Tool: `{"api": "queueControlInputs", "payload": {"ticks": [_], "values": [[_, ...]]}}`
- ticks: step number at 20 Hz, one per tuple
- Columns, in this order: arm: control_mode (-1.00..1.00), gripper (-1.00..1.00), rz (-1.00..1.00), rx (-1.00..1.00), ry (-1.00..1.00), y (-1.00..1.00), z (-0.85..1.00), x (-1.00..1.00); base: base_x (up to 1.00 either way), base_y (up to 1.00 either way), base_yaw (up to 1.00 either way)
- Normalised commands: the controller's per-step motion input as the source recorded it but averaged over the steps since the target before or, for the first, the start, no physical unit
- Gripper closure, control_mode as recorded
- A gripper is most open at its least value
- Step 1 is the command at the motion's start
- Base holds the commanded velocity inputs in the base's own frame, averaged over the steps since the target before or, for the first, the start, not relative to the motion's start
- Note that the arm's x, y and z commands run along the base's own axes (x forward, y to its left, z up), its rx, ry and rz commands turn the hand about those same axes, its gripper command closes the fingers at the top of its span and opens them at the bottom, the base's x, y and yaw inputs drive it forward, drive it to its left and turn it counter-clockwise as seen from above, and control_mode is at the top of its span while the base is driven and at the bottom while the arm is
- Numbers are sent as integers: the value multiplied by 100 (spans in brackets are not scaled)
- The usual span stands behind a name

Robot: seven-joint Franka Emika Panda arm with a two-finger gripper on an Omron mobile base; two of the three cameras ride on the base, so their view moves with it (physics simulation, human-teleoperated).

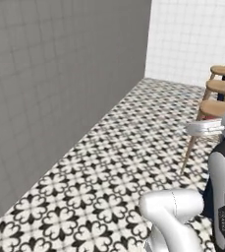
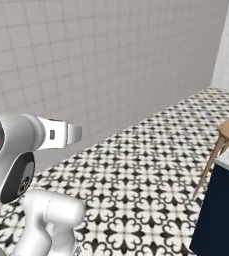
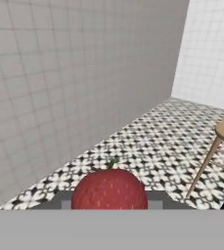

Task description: Take the strawberry from the fridge and place it on top of the pancake, located on the dining counter.

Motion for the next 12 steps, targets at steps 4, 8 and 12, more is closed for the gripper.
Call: {"api": "queueControlInputs", "payload": {"ticks": [4, 8, 12], "values": [[100, 100, 0, 0, 0, 0, 0, 0, 100, 48, -47], [100, 100, 0, 0, 0, 0, 0, 0, 100, 44, -48], [100, 100, 0, 0, 0, 0, 0, 0, 100, 41, -50]]}}
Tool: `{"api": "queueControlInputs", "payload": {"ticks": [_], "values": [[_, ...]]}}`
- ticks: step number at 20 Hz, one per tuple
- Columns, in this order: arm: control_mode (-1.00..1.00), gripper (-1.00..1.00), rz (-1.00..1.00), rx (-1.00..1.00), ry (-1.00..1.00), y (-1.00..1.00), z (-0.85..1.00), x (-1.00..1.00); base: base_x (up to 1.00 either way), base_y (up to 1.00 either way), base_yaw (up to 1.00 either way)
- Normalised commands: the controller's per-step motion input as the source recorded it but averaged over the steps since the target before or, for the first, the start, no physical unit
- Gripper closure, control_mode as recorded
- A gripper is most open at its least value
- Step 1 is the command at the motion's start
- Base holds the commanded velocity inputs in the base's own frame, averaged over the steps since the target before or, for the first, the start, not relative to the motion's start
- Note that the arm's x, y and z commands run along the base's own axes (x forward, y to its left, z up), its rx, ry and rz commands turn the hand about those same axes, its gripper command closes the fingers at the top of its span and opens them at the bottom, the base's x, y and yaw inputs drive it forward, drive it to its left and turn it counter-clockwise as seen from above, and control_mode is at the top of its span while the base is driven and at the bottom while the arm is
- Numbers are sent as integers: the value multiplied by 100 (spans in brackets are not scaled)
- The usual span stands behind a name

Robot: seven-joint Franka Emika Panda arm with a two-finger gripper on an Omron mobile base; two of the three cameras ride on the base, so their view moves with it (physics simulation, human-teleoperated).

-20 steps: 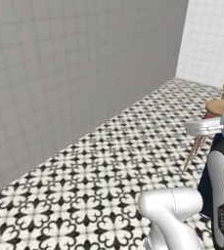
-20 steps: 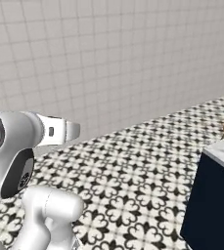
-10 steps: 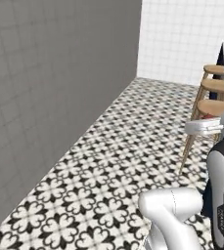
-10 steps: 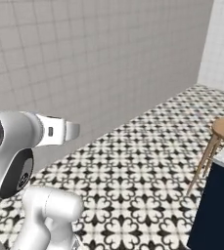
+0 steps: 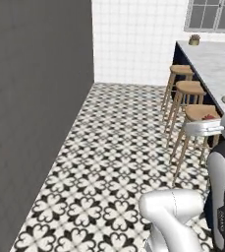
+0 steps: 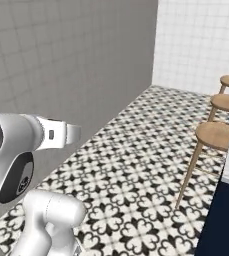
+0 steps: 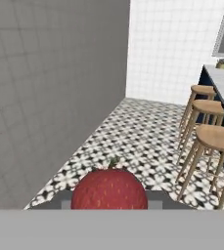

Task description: Take the strawberry from the fridge and place it on top of the pancake, located on the dining counter.

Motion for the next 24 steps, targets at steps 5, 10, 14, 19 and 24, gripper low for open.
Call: {"api": "queueControlInputs", "payload": {"ticks": [5, 10, 14, 19, 24], "values": [[100, 100, 0, 0, 0, 0, 0, 0, 100, 28, -54], [100, 100, 0, 0, 0, 0, 0, 0, 100, 30, -56], [100, 100, 0, 0, 0, 0, 0, 0, 100, 36, -58], [100, 100, 0, 0, 0, 0, 0, 0, 90, 72, -59], [100, 100, 0, 0, 0, 0, 0, 0, 88, 100, -49]]}}
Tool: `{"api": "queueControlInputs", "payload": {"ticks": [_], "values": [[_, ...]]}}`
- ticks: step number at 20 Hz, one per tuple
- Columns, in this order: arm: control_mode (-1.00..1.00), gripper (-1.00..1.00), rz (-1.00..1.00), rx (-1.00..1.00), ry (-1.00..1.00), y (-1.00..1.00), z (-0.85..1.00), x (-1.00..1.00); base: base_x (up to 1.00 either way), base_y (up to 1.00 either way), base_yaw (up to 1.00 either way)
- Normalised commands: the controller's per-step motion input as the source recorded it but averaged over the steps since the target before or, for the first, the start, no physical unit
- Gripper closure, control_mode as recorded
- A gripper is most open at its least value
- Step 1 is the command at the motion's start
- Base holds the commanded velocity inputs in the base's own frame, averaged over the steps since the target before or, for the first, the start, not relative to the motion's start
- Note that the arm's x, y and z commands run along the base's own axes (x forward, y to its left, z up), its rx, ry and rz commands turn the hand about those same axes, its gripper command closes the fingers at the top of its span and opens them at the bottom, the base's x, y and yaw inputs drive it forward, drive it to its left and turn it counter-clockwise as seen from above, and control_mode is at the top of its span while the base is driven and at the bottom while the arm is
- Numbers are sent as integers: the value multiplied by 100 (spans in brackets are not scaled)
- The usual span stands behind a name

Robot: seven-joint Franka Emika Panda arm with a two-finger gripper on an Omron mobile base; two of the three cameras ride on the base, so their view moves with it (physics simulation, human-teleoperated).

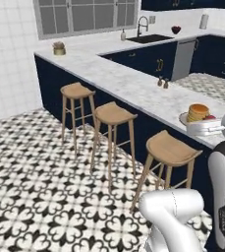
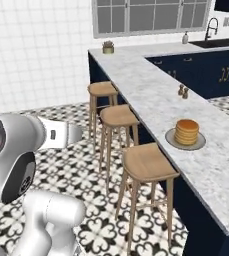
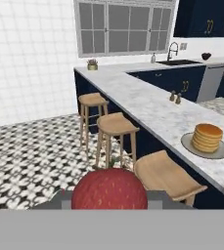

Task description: Take the strawberry from the fridge and place it on top of the pancake, located on the dining counter.

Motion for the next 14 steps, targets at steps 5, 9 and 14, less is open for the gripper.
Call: {"api": "queueControlInputs", "payload": {"ticks": [5, 9, 14], "values": [[100, 100, 0, 0, 0, 0, 0, 0, 98, 78, -48], [100, 100, 0, 0, 0, 0, 0, 0, 100, 32, -48], [100, 100, 0, 0, 0, 0, 0, 0, 97, 31, -50]]}}
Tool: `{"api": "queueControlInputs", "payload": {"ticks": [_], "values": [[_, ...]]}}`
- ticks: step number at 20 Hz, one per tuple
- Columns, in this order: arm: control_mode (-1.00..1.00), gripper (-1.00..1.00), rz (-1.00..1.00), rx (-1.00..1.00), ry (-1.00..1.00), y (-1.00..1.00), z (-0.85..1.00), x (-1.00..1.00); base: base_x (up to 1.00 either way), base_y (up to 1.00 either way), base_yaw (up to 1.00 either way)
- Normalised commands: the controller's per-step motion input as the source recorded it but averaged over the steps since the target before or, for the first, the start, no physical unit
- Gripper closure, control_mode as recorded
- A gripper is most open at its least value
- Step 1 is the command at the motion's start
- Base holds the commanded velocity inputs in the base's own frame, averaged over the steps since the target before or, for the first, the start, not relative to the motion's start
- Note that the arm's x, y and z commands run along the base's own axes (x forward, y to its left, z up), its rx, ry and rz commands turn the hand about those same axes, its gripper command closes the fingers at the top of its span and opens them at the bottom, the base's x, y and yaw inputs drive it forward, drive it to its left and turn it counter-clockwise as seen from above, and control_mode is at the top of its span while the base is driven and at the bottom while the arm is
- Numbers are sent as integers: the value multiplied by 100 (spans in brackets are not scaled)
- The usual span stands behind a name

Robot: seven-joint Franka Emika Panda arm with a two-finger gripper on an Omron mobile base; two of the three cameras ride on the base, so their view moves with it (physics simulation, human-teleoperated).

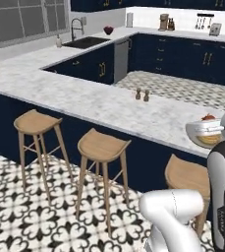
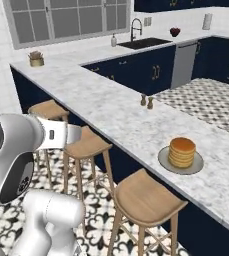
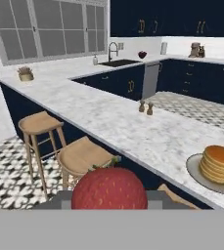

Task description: Take the strawberry from the fridge and place it on top of the pancake, located on the dining counter.

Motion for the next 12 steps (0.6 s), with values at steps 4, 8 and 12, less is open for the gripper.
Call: {"api": "queueControlInputs", "payload": {"ticks": [4, 8, 12], "values": [[100, 100, 0, 0, 0, 0, 0, 0, 90, 11, -57], [100, 100, 0, 0, 0, 0, 0, 0, 90, 3, -59], [100, 100, 0, 0, 0, 0, 0, 0, 91, -21, -35]]}}
